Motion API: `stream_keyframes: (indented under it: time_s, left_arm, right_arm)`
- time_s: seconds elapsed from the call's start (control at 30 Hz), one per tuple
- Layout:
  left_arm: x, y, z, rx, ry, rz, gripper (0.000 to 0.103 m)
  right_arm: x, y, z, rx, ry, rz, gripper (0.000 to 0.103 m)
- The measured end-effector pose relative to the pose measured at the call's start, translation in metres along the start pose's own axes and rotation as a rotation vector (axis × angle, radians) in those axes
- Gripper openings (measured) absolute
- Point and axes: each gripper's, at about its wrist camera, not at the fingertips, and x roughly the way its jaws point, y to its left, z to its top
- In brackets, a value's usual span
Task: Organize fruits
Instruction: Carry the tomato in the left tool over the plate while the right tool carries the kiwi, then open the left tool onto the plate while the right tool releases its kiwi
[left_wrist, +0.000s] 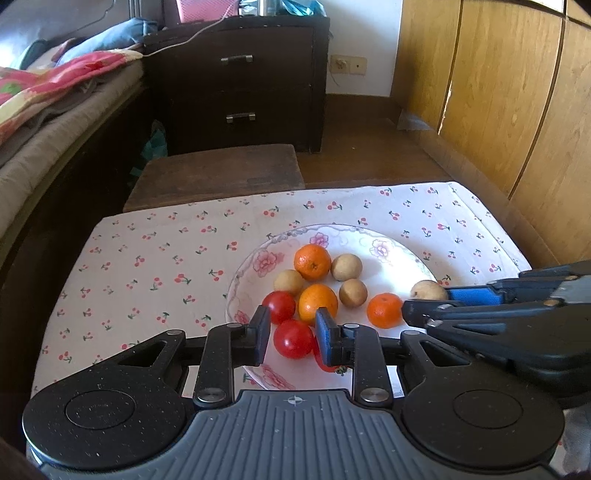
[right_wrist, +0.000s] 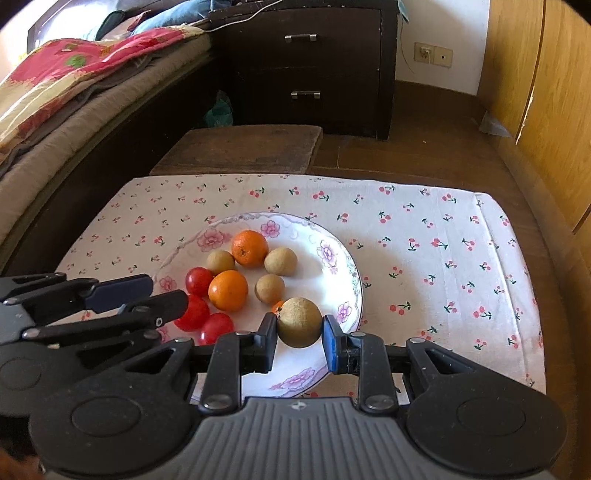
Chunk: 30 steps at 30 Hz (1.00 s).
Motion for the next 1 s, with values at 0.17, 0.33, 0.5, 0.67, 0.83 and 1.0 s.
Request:
stream_keyframes:
  time_s: [0.17,0.33,0.5,0.67,0.83,1.0]
  left_arm:
    - [0.0016,-0.0002,-0.002,-0.002,0.008,0.004,0.037]
    - [0.0011,0.0002,-0.0021,-0.001,0.004,0.011,0.038]
    - [0.0004,0.0003,-0.0023,0.003,0.0,0.022,0.039]
    - [0.0004,0.0003,-0.0021,0.0,-0.002,0.025,0.039]
    - [0.0007,-0.0009,-0.0023,0.005,-0.004,0.03,0.04]
    - [0.0,0.0011,-0.0024,-0.003,-0.007,0.033,0.041]
  right_arm:
    - [0.0036,-0.0003,0.0002,0.002,0.0,-0.001,0.028]
    - [0.004,0.0021,-0.0004,-0.003,0.001,0.0,0.028]
    - [0.0033,0.0038,0.0001,-0.009,-0.004,-0.001,0.03]
    - [0.0028,0.0026,0.0005,-0.001,-0.006,-0.006,0.034]
    - [-0.0014,0.0018,0.0012,0.005,-0.019,-0.006,0.035]
    - [-0.0048,0.0028,0.0005,0.003,-0.027,-0.006,0.036]
